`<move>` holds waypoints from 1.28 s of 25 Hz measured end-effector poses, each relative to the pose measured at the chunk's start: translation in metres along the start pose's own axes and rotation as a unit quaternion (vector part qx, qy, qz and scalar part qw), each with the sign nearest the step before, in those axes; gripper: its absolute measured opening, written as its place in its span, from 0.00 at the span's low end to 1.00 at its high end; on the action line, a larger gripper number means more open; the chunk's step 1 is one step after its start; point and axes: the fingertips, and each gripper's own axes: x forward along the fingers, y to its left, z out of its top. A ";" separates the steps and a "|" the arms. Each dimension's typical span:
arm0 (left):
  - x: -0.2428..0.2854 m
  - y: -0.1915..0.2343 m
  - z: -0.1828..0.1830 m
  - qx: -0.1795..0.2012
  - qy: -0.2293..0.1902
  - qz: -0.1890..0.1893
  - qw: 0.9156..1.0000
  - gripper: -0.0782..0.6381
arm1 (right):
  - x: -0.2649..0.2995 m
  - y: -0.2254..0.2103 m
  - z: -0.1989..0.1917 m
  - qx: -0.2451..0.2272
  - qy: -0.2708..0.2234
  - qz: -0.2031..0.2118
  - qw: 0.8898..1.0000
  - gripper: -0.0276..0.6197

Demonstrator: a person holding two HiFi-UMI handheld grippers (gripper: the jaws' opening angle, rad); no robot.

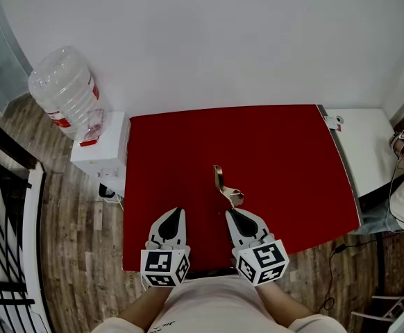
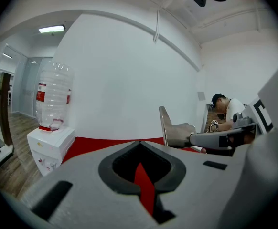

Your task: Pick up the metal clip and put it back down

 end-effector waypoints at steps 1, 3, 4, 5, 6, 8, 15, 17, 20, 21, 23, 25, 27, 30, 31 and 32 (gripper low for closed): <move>0.001 0.000 0.000 0.000 0.001 0.000 1.000 0.12 | 0.001 0.000 0.000 0.000 0.000 0.000 1.000 0.07; 0.002 0.002 0.001 0.000 0.001 0.000 1.000 0.12 | 0.002 -0.001 0.001 0.002 0.001 -0.001 1.000 0.07; 0.003 0.002 0.001 0.000 0.002 0.000 1.000 0.12 | 0.003 -0.002 0.001 0.002 0.002 -0.002 1.000 0.07; 0.004 0.003 0.001 -0.001 0.003 -0.001 1.000 0.12 | 0.004 -0.002 0.001 0.002 0.003 -0.002 1.000 0.07; 0.006 0.003 0.000 -0.003 0.004 -0.001 1.000 0.12 | 0.005 -0.003 0.001 0.002 0.005 -0.002 1.000 0.07; 0.010 0.003 -0.002 -0.006 0.008 -0.003 1.000 0.12 | 0.008 -0.006 -0.001 0.002 0.008 -0.003 1.000 0.07; 0.021 0.007 -0.009 -0.008 0.017 -0.004 1.000 0.12 | 0.017 -0.015 -0.007 0.008 0.019 -0.006 1.000 0.07; 0.023 0.009 -0.010 -0.009 0.019 -0.003 1.000 0.12 | 0.021 -0.017 -0.010 0.011 0.023 -0.007 1.000 0.07; 0.028 0.016 -0.011 -0.012 0.022 -0.003 1.000 0.12 | 0.030 -0.020 -0.011 0.016 0.027 -0.009 0.999 0.07; 0.030 0.017 -0.012 -0.013 0.024 -0.003 1.000 0.12 | 0.032 -0.020 -0.012 0.018 0.029 -0.009 0.999 0.07; 0.033 0.018 -0.015 -0.015 0.028 -0.004 0.999 0.12 | 0.035 -0.023 -0.015 0.020 0.032 -0.010 0.999 0.07; 0.037 0.019 -0.018 -0.016 0.031 -0.006 0.999 0.12 | 0.039 -0.027 -0.018 0.024 0.035 -0.013 0.999 0.07; 0.042 0.022 -0.020 -0.018 0.034 -0.007 0.999 0.12 | 0.045 -0.030 -0.023 0.030 0.038 -0.016 0.999 0.07; 0.048 0.030 -0.027 -0.020 0.040 -0.006 0.999 0.12 | 0.057 -0.035 -0.032 0.038 0.044 -0.020 0.998 0.06; 0.050 0.032 -0.030 -0.021 0.043 -0.006 0.999 0.12 | 0.061 -0.038 -0.036 0.042 0.045 -0.021 0.998 0.06; 0.052 0.034 -0.033 -0.021 0.046 -0.005 0.999 0.12 | 0.065 -0.041 -0.040 0.047 0.046 -0.023 0.998 0.06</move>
